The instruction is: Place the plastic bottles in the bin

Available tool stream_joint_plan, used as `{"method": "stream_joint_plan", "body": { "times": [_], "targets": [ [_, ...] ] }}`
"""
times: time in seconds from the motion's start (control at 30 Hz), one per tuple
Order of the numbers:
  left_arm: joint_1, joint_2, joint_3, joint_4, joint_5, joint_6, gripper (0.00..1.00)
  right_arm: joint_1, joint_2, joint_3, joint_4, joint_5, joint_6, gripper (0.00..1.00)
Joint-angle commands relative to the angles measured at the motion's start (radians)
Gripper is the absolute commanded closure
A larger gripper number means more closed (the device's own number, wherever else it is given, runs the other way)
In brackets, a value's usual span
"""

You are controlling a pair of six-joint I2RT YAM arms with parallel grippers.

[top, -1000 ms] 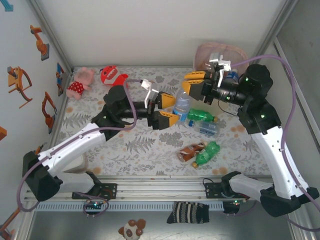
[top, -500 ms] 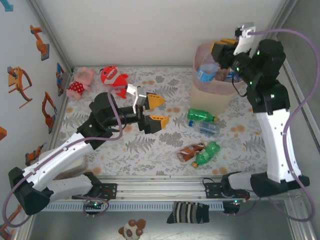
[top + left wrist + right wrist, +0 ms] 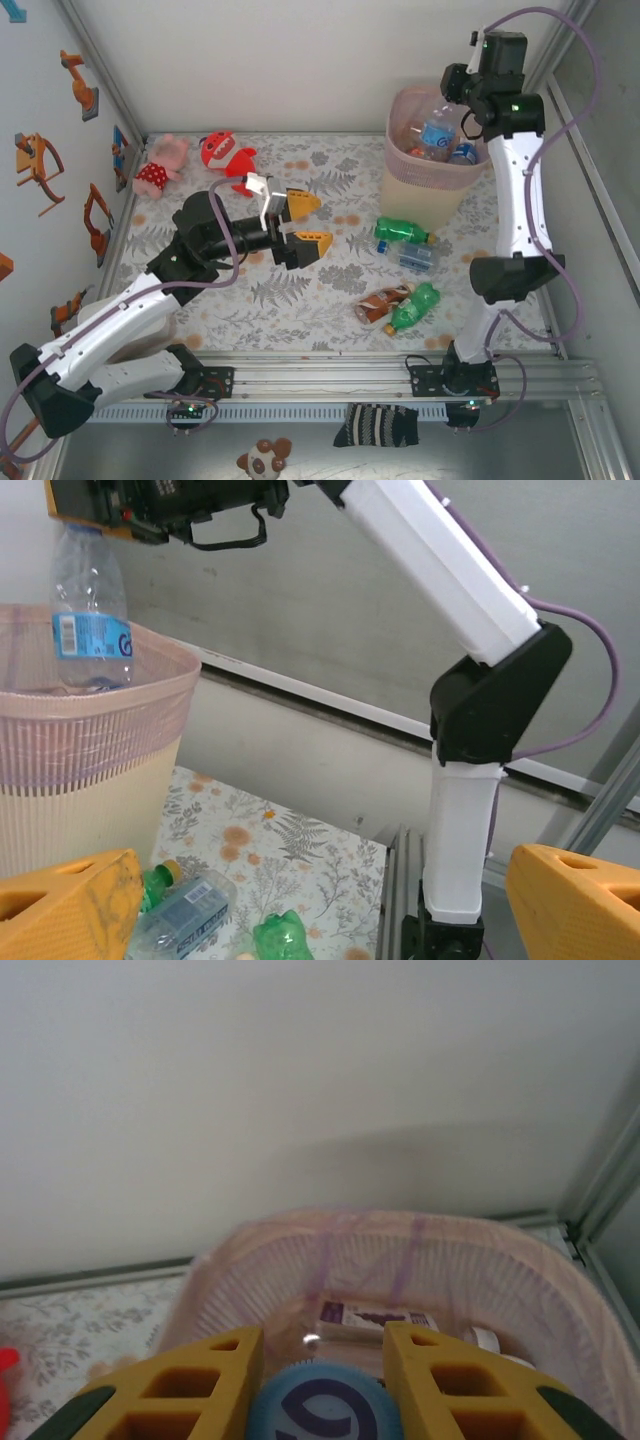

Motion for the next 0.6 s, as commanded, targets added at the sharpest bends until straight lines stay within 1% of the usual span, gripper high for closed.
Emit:
{"method": "stream_joint_plan", "body": {
  "times": [0.0,0.1,0.37,0.5,0.57],
  "targets": [
    [0.007,-0.032,-0.020,-0.016,-0.030,0.025,0.07,-0.029,0.022,0.028,-0.105,0.041,0.019,0.87],
    [0.006,-0.038,-0.029,-0.021,-0.051,0.025,0.07,-0.047,0.057,0.014,-0.131,0.023,0.017,0.87],
    [0.007,-0.028,-0.029,-0.033,-0.066,0.026,0.07,-0.059,0.180,0.013,-0.190,-0.059,0.016,0.89],
    [0.007,-0.028,-0.034,-0.041,-0.072,0.027,0.07,-0.065,0.237,0.006,-0.197,-0.075,0.020,0.88],
    [0.007,-0.032,-0.034,-0.053,-0.076,0.030,0.07,-0.070,0.266,0.008,-0.196,-0.078,0.026,0.87]
  ]
}}
